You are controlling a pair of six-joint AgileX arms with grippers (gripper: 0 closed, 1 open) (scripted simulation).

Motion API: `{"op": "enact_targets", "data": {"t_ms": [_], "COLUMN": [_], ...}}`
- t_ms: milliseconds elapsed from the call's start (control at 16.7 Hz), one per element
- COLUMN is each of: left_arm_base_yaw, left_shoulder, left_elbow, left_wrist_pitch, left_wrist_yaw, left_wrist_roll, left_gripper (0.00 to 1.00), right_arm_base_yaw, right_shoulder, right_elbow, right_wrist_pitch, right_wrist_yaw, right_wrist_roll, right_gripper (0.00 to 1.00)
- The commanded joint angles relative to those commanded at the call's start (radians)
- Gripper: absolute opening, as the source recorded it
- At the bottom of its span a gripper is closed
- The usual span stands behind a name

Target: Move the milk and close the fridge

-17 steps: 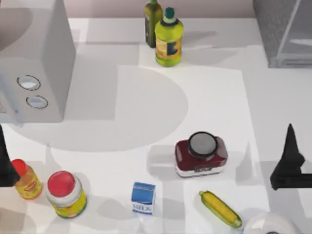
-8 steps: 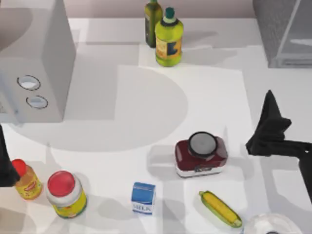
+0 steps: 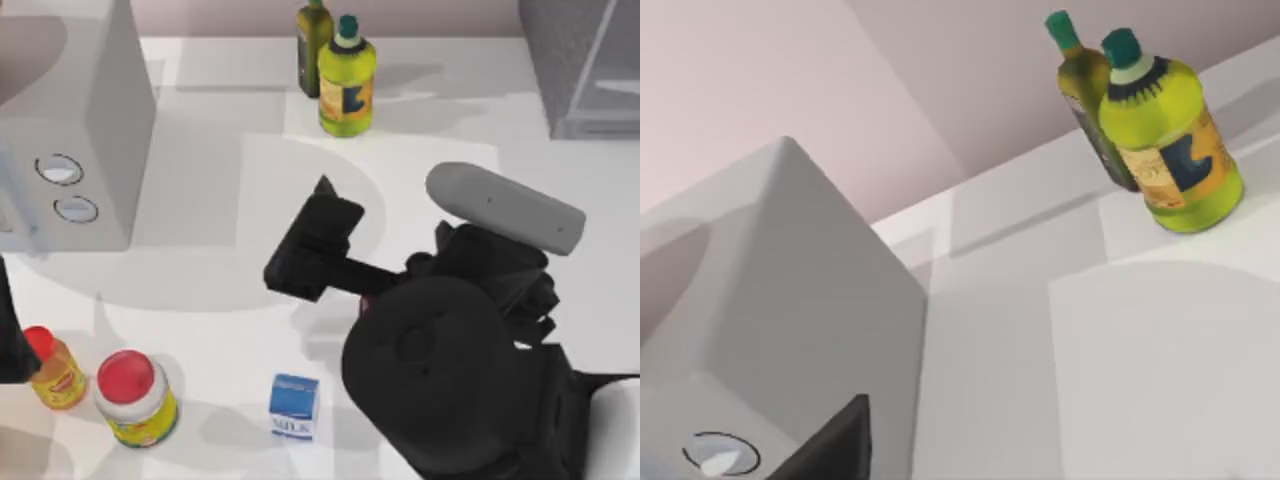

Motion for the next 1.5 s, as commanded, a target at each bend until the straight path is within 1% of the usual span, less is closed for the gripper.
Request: {"op": "enact_targets", "data": {"t_ms": [240,420,600,720,840,1020,1320,1500], "left_arm_base_yaw": [0.0,0.0,0.0,0.0,0.0,0.0,0.0,0.0], "left_shoulder": [0.0,0.0,0.0,0.0,0.0,0.0,0.0,0.0], "left_elbow": [0.0,0.0,0.0,0.0,0.0,0.0,0.0,0.0], "left_wrist_pitch": [0.0,0.0,0.0,0.0,0.0,0.0,0.0,0.0], "left_wrist_yaw": [0.0,0.0,0.0,0.0,0.0,0.0,0.0,0.0], "left_wrist_roll": [0.0,0.0,0.0,0.0,0.0,0.0,0.0,0.0], "left_gripper": [1.0,1.0,1.0,1.0,1.0,1.0,1.0,1.0], "right_arm_base_yaw": [0.125,0.19,0.223,0.229,0.227,0.222,0.222,0.206], "right_shoulder": [0.322,0.555,0.751,0.852,0.924,0.97,0.968,0.952], "right_elbow": [0.26,0.416,0.531,0.582,0.613,0.63,0.627,0.589], "right_wrist_pitch": [-0.369,-0.624,-0.834,-0.94,-1.014,-1.061,-1.057,-0.997], "right_wrist_yaw": [0.04,0.085,0.139,0.176,0.207,0.231,0.229,0.233], "right_wrist_roll": [0.341,0.561,0.742,0.831,0.89,0.925,0.922,0.881], "right_gripper": [1.0,1.0,1.0,1.0,1.0,1.0,1.0,1.0]}}
